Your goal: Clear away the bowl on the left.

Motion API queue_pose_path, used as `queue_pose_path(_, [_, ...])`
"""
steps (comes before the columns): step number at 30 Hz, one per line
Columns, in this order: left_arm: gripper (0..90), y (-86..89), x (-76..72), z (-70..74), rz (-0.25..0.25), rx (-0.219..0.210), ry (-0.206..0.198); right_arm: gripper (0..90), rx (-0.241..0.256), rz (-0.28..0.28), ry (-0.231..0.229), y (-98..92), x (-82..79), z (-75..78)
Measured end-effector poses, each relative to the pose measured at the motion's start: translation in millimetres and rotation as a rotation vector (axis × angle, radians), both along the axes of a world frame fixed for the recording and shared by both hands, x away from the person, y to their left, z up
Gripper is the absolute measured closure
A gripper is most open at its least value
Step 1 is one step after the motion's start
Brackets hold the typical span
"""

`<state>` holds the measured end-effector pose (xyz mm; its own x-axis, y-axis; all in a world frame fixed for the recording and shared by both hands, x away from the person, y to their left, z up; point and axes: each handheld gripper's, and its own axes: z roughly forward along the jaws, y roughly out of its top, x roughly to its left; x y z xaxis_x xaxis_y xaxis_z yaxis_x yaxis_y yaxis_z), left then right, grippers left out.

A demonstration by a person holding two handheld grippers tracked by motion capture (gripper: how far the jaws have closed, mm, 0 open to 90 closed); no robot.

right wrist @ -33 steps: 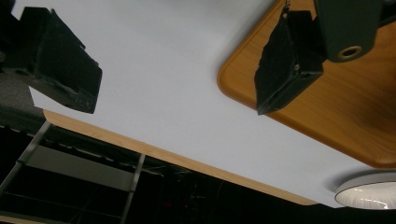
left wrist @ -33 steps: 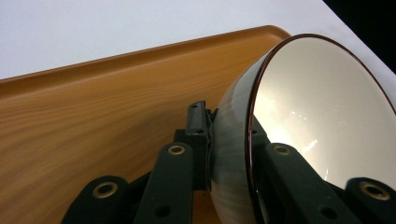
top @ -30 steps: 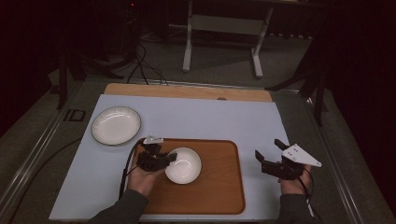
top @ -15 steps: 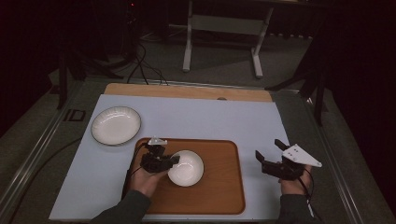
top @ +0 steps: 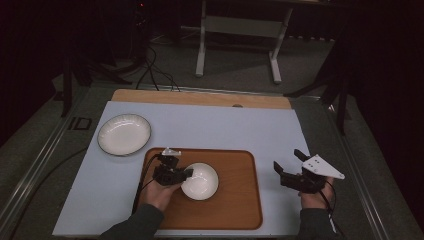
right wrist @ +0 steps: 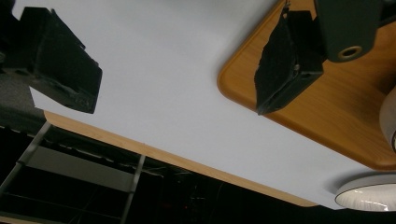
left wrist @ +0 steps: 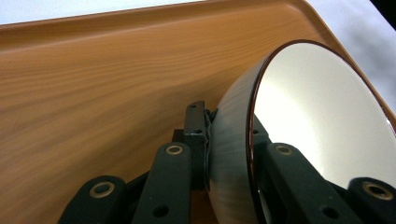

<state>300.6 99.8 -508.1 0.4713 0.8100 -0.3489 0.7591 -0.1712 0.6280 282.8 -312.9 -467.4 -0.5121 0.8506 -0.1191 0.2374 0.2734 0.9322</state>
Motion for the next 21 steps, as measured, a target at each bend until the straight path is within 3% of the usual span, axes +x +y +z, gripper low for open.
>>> queue_pose_path(3, [79.5, -1.8, 1.9, -4.5, 0.011, 0.064, -0.005, 14.5, -0.004, 0.002, 0.001, 0.5, 0.1, -0.2])
queue_pose_path(5, [77.0, -0.5, 2.8, -5.2, 0.005, 0.049, 0.004, 14.5, -0.005, 0.004, -0.001, 0.8, -0.2, -0.2])
queue_pose_path(8, [74.5, -2.1, 2.0, -4.0, 0.001, 0.081, -0.016, 14.5, -0.005, 0.003, 0.001, 0.5, 0.0, -0.2])
queue_pose_path(15, [65.4, -1.1, 1.2, 0.6, -0.006, 0.104, -0.035, 14.5, -0.004, 0.005, 0.003, 0.2, -0.2, -0.1])
queue_pose_path(21, [57.3, 3.3, -1.6, 11.7, -0.029, 0.075, -0.065, 14.5, -0.005, 0.007, 0.003, 0.1, -0.2, 0.0])
